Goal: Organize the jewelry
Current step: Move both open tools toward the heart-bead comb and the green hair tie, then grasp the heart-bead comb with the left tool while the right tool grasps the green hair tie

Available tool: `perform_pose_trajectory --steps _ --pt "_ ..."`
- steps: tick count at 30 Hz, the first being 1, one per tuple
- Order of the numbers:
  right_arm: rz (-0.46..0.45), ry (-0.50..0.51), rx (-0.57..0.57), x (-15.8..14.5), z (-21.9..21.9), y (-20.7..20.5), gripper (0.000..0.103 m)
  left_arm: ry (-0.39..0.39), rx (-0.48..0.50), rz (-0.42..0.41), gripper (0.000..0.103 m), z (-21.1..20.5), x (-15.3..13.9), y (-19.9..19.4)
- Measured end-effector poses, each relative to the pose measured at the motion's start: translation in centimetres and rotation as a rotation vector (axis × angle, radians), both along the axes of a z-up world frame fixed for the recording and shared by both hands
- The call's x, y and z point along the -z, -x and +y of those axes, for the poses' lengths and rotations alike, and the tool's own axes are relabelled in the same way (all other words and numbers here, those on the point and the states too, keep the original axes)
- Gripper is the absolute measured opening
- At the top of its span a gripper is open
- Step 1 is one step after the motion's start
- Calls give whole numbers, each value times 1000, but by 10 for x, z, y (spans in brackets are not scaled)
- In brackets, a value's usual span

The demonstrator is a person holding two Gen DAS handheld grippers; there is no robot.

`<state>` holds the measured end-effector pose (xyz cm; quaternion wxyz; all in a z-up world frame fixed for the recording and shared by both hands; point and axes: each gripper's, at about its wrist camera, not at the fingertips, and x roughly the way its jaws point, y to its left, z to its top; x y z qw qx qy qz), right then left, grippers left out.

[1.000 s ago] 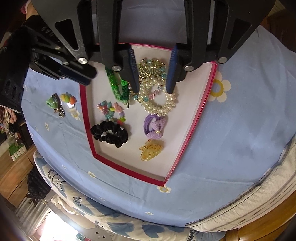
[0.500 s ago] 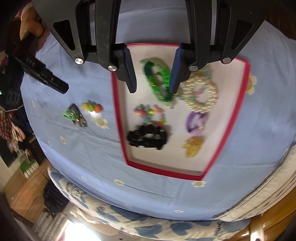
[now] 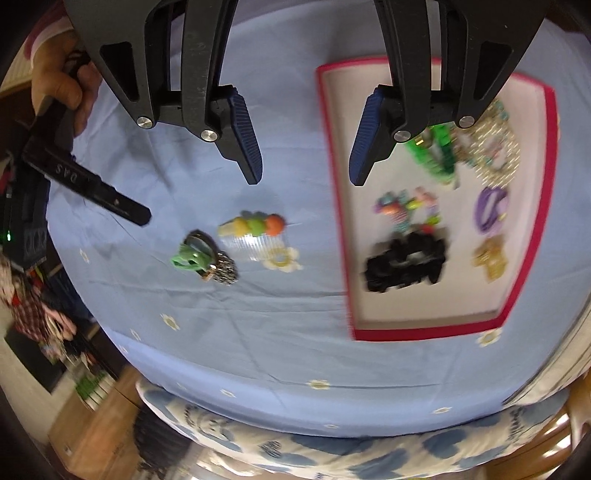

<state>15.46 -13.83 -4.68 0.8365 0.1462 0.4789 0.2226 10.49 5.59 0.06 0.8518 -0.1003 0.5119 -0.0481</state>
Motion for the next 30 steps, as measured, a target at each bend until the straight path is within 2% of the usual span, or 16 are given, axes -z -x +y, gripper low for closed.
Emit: perform_pose_trajectory --steps 7,15,27,29,30 --pt "4 7 29 5 -11 -20 45 -24 121 36 66 -30 11 -29" --pt "21 -2 37 15 -10 -49 45 -66 175 75 69 -48 31 -61" --pt "55 4 28 36 -7 -73 44 -76 181 109 69 -57 49 -92" --pt "53 10 31 38 -7 -75 40 -72 189 120 69 -59 53 -96" --pt "50 8 31 38 -7 -75 32 -65 197 131 69 -60 56 -99"
